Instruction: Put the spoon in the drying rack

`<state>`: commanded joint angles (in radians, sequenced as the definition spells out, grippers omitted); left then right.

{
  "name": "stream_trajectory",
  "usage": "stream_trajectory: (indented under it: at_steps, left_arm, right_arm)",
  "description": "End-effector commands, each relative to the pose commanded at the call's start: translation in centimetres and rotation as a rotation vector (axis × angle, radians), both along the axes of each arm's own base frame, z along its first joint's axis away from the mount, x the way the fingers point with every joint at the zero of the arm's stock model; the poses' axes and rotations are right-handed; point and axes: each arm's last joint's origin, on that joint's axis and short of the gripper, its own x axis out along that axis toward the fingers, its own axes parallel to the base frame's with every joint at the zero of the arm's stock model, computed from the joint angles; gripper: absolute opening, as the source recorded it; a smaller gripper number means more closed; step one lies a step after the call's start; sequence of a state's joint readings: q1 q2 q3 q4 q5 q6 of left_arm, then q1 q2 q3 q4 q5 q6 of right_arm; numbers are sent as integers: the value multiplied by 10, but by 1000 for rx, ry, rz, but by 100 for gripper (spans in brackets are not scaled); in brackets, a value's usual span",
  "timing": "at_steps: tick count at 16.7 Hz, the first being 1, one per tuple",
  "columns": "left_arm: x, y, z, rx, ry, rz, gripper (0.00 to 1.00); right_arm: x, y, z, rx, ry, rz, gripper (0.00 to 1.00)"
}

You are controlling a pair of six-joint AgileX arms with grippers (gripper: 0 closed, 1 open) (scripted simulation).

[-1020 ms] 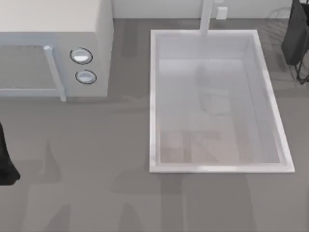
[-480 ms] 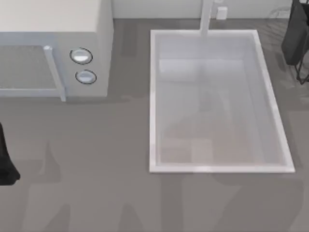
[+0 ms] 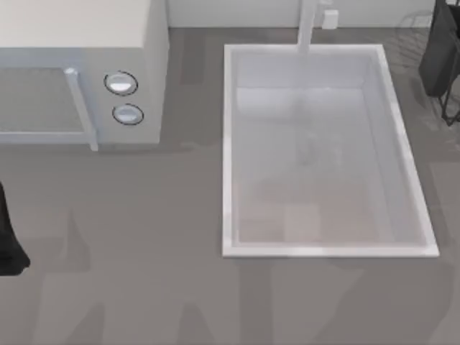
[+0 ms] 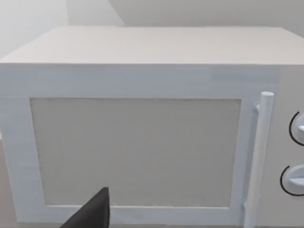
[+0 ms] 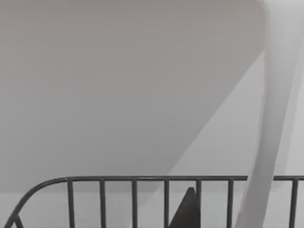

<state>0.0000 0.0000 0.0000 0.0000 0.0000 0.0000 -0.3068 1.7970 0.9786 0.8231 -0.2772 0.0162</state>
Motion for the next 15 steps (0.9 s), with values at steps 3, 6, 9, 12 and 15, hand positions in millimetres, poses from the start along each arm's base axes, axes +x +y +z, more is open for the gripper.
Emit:
stream_trajectory:
  at_steps: [3,6,9,12,15]
  left_arm:
    - [0,0,0,0,0,0,100]
    - [0,0,0,0,0,0,100]
    - [0,0,0,0,0,0,100]
    - [0,0,0,0,0,0,100]
    - [0,0,0,0,0,0,100]
  right_arm:
    - [0,0,0,0,0,0,38]
    - [0,0,0,0,0,0,60]
    - [0,0,0,0,0,0,83]
    - [0,0,0,0,0,0,100]
    - [0,0,0,0,0,0,100]
